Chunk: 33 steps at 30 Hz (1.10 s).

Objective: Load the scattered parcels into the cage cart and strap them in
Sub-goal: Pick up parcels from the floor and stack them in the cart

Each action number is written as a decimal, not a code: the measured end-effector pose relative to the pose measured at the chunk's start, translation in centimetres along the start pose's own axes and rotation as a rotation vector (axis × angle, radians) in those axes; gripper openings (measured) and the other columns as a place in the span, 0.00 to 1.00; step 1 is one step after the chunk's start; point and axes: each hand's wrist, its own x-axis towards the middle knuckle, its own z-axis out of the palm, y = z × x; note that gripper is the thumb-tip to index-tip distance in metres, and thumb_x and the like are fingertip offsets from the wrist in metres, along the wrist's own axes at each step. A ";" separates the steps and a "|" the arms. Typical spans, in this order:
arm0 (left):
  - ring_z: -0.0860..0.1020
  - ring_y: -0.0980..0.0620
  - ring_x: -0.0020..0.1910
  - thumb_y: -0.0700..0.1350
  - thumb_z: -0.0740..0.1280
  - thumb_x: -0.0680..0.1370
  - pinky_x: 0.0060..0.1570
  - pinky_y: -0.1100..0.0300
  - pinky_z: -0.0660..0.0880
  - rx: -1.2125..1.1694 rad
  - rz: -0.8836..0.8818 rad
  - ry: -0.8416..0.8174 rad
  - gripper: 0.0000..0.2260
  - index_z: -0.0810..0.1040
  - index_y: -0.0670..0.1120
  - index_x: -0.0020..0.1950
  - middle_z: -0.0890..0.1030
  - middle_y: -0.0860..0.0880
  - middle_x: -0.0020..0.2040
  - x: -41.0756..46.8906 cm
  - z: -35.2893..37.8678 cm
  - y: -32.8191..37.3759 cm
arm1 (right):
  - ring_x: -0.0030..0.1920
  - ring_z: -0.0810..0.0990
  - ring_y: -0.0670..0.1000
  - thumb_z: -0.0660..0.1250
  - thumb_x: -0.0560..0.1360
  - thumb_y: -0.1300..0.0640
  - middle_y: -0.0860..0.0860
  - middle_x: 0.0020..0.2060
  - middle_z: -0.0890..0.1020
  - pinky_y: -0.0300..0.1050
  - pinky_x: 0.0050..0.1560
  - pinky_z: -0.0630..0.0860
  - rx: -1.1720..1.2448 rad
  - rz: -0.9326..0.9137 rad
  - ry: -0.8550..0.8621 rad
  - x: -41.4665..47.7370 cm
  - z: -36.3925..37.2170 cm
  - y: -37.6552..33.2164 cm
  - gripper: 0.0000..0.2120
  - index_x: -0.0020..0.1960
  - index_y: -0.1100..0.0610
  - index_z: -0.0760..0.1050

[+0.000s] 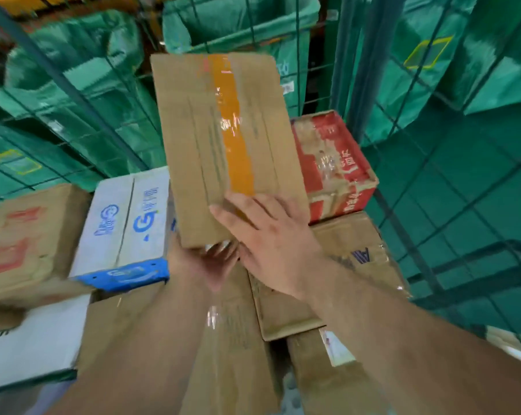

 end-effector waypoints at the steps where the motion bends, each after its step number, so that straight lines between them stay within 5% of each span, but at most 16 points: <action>1: 0.81 0.41 0.55 0.62 0.61 0.80 0.65 0.44 0.73 0.038 0.009 0.030 0.22 0.79 0.45 0.59 0.84 0.39 0.56 0.5 -0.9 0.2 | 0.72 0.68 0.58 0.74 0.72 0.46 0.50 0.77 0.66 0.67 0.73 0.62 -0.008 -0.003 -0.005 -0.4 0.7 0.6 0.38 0.79 0.44 0.64; 4: 0.82 0.36 0.59 0.60 0.66 0.79 0.66 0.38 0.74 0.203 0.034 0.061 0.17 0.80 0.53 0.63 0.81 0.39 0.64 0.8 -3.1 0.2 | 0.80 0.50 0.67 0.74 0.67 0.31 0.57 0.81 0.46 0.80 0.73 0.50 0.086 0.305 -0.129 -1.4 1.7 2.3 0.52 0.81 0.34 0.48; 6: 0.82 0.39 0.59 0.64 0.66 0.78 0.66 0.39 0.74 0.368 0.094 0.066 0.17 0.79 0.58 0.63 0.83 0.42 0.60 0.7 -3.4 0.3 | 0.80 0.39 0.66 0.72 0.62 0.25 0.52 0.79 0.29 0.73 0.77 0.48 0.416 0.624 -0.281 -1.8 2.3 3.2 0.59 0.76 0.27 0.33; 7: 0.81 0.43 0.60 0.66 0.66 0.77 0.66 0.40 0.74 0.468 0.153 0.064 0.17 0.79 0.61 0.61 0.84 0.47 0.58 0.6 -3.4 0.3 | 0.81 0.40 0.64 0.74 0.60 0.26 0.50 0.78 0.27 0.69 0.78 0.53 0.606 0.728 -0.338 -2.0 2.6 3.6 0.61 0.74 0.24 0.30; 9: 0.79 0.53 0.64 0.72 0.67 0.72 0.68 0.43 0.73 0.645 0.308 0.073 0.22 0.79 0.65 0.61 0.83 0.58 0.61 0.3 -3.4 0.6 | 0.81 0.52 0.61 0.79 0.60 0.31 0.51 0.81 0.34 0.61 0.76 0.63 0.848 0.809 -0.380 -2.3 2.7 3.7 0.62 0.71 0.20 0.30; 12: 0.75 0.57 0.69 0.80 0.67 0.63 0.72 0.45 0.70 0.845 0.403 0.028 0.38 0.74 0.66 0.70 0.77 0.61 0.69 0.5 -3.8 0.9 | 0.74 0.68 0.55 0.79 0.65 0.35 0.48 0.78 0.54 0.53 0.70 0.70 0.893 0.765 -0.336 -2.4 3.1 3.5 0.59 0.72 0.21 0.33; 14: 0.77 0.53 0.67 0.76 0.66 0.70 0.71 0.44 0.71 0.813 0.356 0.055 0.25 0.77 0.67 0.62 0.80 0.61 0.63 0.7 -3.9 0.8 | 0.67 0.73 0.53 0.77 0.67 0.34 0.48 0.74 0.59 0.52 0.68 0.73 0.807 0.714 -0.303 -2.4 3.5 3.1 0.56 0.74 0.22 0.34; 16: 0.79 0.47 0.64 0.68 0.63 0.78 0.68 0.42 0.74 0.664 0.265 0.145 0.11 0.75 0.64 0.53 0.80 0.61 0.54 0.7 -4.0 0.2 | 0.69 0.70 0.54 0.73 0.70 0.33 0.50 0.72 0.59 0.53 0.69 0.74 0.666 0.638 -0.290 -2.6 3.8 2.4 0.53 0.74 0.24 0.33; 21: 0.86 0.41 0.49 0.71 0.56 0.79 0.60 0.41 0.79 0.646 0.181 0.200 0.18 0.73 0.58 0.51 0.83 0.47 0.54 0.9 -3.5 -0.8 | 0.73 0.63 0.55 0.63 0.75 0.29 0.54 0.74 0.59 0.53 0.69 0.72 0.492 0.561 -0.328 -2.3 3.6 1.9 0.47 0.76 0.29 0.30; 27: 0.84 0.46 0.50 0.66 0.63 0.79 0.57 0.47 0.80 0.592 0.181 0.218 0.16 0.76 0.54 0.50 0.82 0.52 0.51 1.3 -3.7 -0.2 | 0.65 0.66 0.53 0.63 0.74 0.27 0.54 0.65 0.61 0.52 0.69 0.71 0.295 0.532 -0.360 -2.4 3.2 1.5 0.53 0.76 0.36 0.23; 33: 0.84 0.47 0.40 0.70 0.62 0.78 0.54 0.46 0.83 0.792 0.160 0.275 0.30 0.72 0.48 0.68 0.80 0.50 0.57 3.5 0.2 0.8 | 0.60 0.73 0.54 0.59 0.72 0.24 0.58 0.67 0.65 0.54 0.63 0.75 0.181 0.631 -0.365 -1.5 3.3 4.2 0.53 0.78 0.41 0.25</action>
